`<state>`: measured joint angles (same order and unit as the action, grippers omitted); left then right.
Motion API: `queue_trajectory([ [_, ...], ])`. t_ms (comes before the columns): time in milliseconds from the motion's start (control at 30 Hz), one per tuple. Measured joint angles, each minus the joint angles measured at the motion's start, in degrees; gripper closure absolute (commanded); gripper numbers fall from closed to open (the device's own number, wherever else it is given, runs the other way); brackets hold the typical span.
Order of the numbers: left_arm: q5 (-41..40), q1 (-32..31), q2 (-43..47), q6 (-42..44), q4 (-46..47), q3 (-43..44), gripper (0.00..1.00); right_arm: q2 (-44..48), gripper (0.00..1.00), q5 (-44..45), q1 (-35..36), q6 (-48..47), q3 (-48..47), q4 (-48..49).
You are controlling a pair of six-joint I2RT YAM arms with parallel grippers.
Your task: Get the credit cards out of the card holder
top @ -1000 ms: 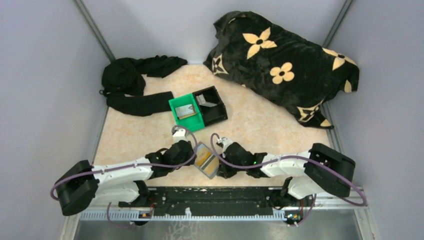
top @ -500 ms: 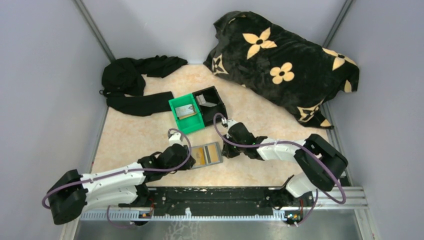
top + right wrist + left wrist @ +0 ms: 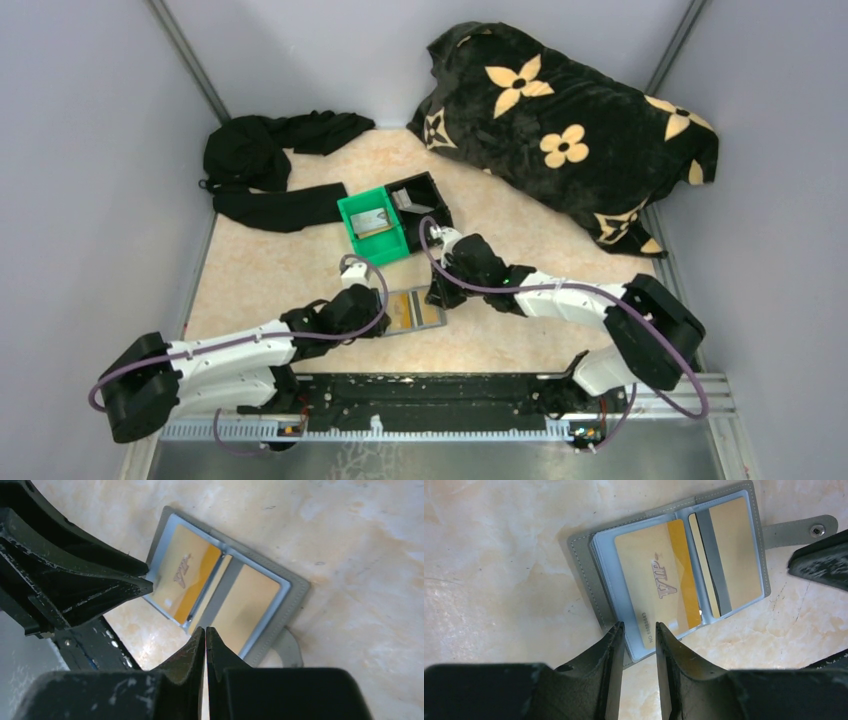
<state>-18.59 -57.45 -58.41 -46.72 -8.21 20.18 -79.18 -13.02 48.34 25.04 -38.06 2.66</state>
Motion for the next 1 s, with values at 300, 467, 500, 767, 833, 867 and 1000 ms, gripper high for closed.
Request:
queue_trajectory([
  [300,-1.3,0.0,2.4,1.3,0.5,0.4,0.63,-10.6,0.73,-5.6,1.3,2.3,-1.5,7.8],
  [467,-1.2,0.0,1.1,1.2,1.7,-1.0,0.64,-15.6,0.78,-8.7,1.4,5.6,-1.3,14.3],
  [500,-1.2,0.0,0.8,1.1,1.8,-1.4,0.64,-16.7,0.78,-9.2,1.4,6.2,-1.3,15.8],
  [767,-1.9,0.0,0.2,0.2,6.4,-4.2,0.66,-18.7,0.77,-9.2,1.4,8.2,1.0,21.2],
  [833,-2.1,0.0,-0.2,-0.2,9.3,-5.5,0.66,-18.7,0.76,-9.0,1.4,8.2,1.3,21.7],
  [867,-2.4,0.0,-0.6,-0.3,10.6,-5.8,0.66,-18.6,0.75,-8.9,1.4,8.2,1.3,21.7],
  [1000,-3.1,0.1,-3.6,-0.8,15.2,-6.0,0.67,-17.6,0.73,-7.5,1.4,8.0,1.3,20.4],
])
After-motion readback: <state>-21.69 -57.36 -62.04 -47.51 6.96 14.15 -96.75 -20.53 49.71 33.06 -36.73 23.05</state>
